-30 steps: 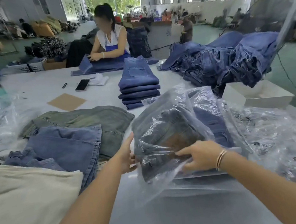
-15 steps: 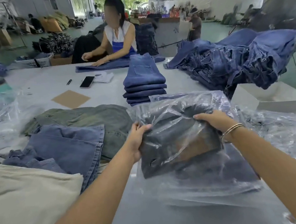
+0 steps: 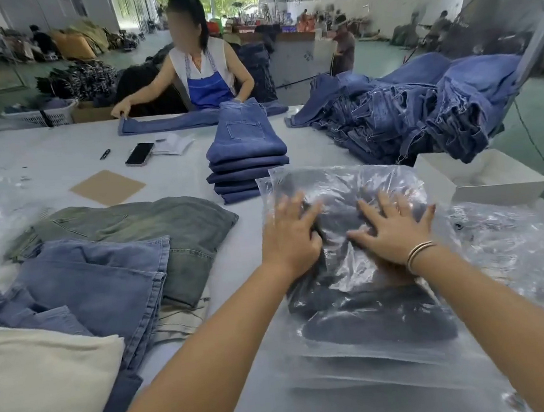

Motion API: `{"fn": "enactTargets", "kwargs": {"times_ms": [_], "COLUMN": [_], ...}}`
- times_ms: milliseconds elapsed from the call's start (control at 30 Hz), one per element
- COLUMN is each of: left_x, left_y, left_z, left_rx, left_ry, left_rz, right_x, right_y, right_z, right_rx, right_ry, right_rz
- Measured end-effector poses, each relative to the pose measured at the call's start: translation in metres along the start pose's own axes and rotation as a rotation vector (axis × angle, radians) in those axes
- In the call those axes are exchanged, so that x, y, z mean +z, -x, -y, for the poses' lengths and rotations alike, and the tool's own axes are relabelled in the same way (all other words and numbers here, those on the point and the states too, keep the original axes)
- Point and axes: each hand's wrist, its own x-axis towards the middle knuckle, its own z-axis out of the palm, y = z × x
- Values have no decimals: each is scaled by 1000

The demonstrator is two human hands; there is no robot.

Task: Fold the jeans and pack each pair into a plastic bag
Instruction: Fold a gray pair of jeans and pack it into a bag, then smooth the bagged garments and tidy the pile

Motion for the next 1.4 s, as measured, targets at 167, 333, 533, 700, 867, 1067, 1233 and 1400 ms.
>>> {"fn": "enactTargets", "kwargs": {"times_ms": [167,333,533,700,867,1067,1233,1400], "left_x": [6,23,44,49,52,31,-6,-50], "left_y": [-3,8,28,38,59,88,133,215], "left_z": [1,-2,10,12,19,44,94,172], "left_rx": [-86,-132,-150,-117,-126,-124,-255,-517], "left_ry": [38,28,84,194,438,414,254,-120], "left_rz": [236,361,161,71,7,105,22,9], "right_x": [28,45,56,57,52,26,26,70], "right_y": [4,4,6,5,5,18,62,105], "right_z": [9,4,15,16,18,63,173,284], "right_rx": [-12,27,54,62,59,19,-391,-580], "right_ry": [123,43,71,57,64,93,-171,-342], "right_rz": [-44,-50,-125,-129,-96,-131,-235,-3]}}
